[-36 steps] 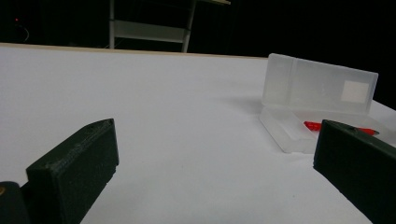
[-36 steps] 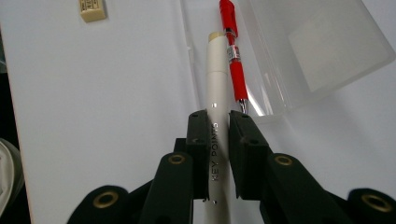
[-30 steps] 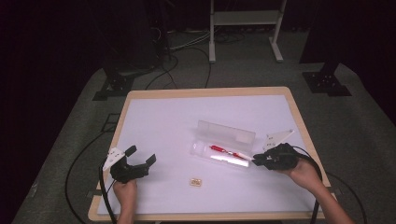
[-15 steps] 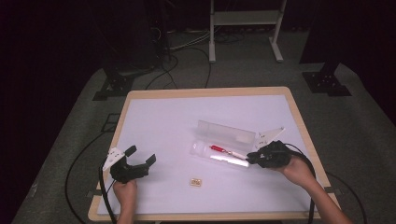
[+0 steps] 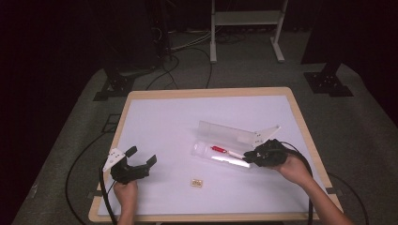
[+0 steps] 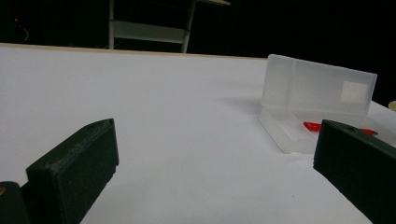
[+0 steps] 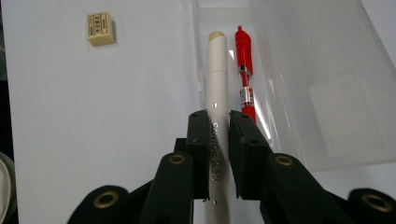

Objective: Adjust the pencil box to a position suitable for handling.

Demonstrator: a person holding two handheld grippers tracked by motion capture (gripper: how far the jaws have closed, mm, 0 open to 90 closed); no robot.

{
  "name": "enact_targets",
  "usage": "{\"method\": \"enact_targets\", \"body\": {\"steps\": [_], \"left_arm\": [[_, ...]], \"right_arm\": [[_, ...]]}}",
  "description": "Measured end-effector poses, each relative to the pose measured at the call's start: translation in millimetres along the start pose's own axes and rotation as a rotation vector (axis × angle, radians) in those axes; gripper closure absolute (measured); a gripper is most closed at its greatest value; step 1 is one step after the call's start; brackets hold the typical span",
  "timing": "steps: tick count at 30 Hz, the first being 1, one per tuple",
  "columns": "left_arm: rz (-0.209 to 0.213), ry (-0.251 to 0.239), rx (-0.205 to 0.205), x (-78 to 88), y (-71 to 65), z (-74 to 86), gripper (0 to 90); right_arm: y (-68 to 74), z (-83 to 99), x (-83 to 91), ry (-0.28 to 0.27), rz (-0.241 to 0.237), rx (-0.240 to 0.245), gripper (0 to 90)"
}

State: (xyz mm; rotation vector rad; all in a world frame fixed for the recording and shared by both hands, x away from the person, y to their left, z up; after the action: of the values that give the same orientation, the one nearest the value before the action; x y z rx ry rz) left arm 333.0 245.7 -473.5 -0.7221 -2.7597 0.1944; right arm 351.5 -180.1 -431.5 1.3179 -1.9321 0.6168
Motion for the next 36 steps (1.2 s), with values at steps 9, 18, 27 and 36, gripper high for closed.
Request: {"method": "enact_targets", "body": {"steps": [9,18,27,36], "left_arm": [[0.002,0.0,0.001,0.3,0.2,0.0,0.0],[0.003,-0.002,0.001,0.4,0.2,0.0,0.0],[0.003,-0.002,0.002,0.4,0.2,0.0,0.0],[0.005,-0.003,0.002,0.6,0.4,0.0,0.0]], "right_arm": [[-0.1,-8.5,-6.4,-0.001,-0.006,0.017,78.1],[-0.2,-16.5,-15.4,0.005,-0.013,0.027,78.1],[-0.6,-23.8,-23.7,-0.002,-0.018,0.028,78.1],[1.4,-35.4,-29.5,-0.003,-0.025,0.047,78.1]]}}
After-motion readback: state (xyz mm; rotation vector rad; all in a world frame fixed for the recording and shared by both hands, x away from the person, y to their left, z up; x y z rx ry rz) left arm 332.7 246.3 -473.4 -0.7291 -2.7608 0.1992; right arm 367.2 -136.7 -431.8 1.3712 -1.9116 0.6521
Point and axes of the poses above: each handheld gripper's, and its own axes: x roughly backward along the jaws, z roughly out of its underside, y roughly to its left, the point moved 4 cm from there along -x, roughly forward along the jaws, and after that the axes turned 3 degrees about -z, right-handed, at the moved point
